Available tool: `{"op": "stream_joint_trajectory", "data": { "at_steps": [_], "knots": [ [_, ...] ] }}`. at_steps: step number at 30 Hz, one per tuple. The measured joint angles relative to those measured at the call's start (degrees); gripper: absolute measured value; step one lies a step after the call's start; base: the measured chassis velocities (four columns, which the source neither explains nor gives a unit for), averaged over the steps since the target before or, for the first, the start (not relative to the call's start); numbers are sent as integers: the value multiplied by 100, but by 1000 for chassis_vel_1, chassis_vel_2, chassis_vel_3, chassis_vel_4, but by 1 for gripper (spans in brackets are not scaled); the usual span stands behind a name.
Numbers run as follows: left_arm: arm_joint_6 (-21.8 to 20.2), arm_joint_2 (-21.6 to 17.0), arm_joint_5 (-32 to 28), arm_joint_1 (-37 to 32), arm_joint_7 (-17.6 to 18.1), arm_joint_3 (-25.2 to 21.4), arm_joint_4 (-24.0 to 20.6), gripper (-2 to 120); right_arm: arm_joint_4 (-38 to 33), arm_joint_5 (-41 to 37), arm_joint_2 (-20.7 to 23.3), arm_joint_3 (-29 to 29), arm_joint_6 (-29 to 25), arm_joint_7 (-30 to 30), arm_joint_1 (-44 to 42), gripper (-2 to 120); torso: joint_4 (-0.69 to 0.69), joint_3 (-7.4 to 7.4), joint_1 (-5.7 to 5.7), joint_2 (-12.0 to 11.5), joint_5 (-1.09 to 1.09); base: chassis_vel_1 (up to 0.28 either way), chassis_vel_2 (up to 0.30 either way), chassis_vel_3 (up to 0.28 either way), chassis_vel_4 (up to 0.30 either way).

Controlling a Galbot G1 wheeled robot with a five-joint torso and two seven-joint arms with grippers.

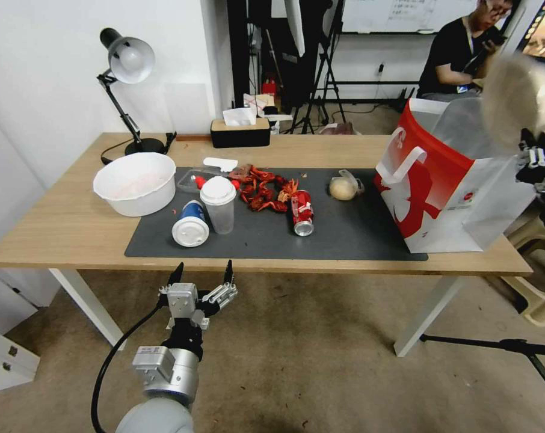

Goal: Pick up the trash from the table and place it into the takeout bag.

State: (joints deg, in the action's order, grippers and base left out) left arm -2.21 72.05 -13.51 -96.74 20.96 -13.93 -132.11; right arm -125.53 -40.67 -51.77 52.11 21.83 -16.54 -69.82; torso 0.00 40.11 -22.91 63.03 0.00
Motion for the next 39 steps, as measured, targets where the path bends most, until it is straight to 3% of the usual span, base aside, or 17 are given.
{"op": "stream_joint_trajectory", "data": {
  "at_steps": [5, 18, 31, 39],
  "knots": [
    [16, 13, 0, -6, -1, -17, -4, 100, 50, 0, -22, -134, -123, 62, 82, 57, 0, 0, 0, 0, 0, 0, 0, 0, 0],
    [16, 2, -27, 12, -3, -43, -13, 100, -303, -86, -254, -318, -510, 376, -98, 98, 0, 0, 0, 0, -1, 0, 0, 0, 0],
    [37, -14, -88, 37, -5, -53, 2, 100, -765, 90, -695, -650, -1001, 1010, -478, 100, 0, 0, 0, 0, -1, 0, 0, 0, 0],
    [56, -22, -127, 75, -14, -55, 60, 100, -869, 750, -1201, -1087, -1347, 1322, -1013, 100, -1, -1, 0, 0, 0, 0, 0, 0, 0]
  ]
}}
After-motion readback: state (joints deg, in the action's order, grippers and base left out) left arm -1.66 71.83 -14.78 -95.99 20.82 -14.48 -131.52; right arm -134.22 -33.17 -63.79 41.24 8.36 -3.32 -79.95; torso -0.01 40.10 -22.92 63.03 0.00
